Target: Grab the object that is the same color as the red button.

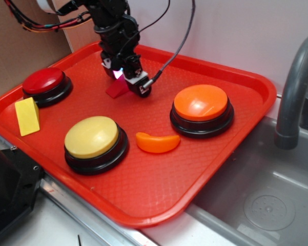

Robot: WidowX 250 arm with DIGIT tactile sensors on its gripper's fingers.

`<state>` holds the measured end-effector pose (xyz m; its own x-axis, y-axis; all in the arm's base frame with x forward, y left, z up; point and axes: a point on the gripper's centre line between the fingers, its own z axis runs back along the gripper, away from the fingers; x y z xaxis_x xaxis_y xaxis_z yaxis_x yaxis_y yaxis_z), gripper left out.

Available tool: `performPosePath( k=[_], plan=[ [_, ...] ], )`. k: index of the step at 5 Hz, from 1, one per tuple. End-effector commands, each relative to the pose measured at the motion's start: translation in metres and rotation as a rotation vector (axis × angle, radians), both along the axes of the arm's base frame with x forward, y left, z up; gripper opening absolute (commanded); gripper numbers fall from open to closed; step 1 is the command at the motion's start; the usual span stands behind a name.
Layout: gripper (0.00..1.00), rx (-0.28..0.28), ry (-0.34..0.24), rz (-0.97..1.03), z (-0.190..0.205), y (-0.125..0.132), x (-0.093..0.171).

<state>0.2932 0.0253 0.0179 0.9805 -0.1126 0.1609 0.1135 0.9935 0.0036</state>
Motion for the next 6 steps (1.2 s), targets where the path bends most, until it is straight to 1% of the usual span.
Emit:
performPosePath(
  k=[1,2,3,4,5,6],
  plan=[
    [0.0,-0.022,-0.014,0.042,0.023,-0.002,-0.009],
    [0.0,0.014,-0.005,0.102,0.068,0.003,-0.031],
    [0.0,0.002,0.031,0.169,0.118,0.003,-0.056],
    [0.0,0.015,0.065,0.225,0.159,0.0,-0.065],
    [0.0,-0.007,0.034,0.216,0.18,-0.006,-0.07],
    [0.0,0.033,0.039,0.22,0.173,-0.008,-0.067]
  ],
)
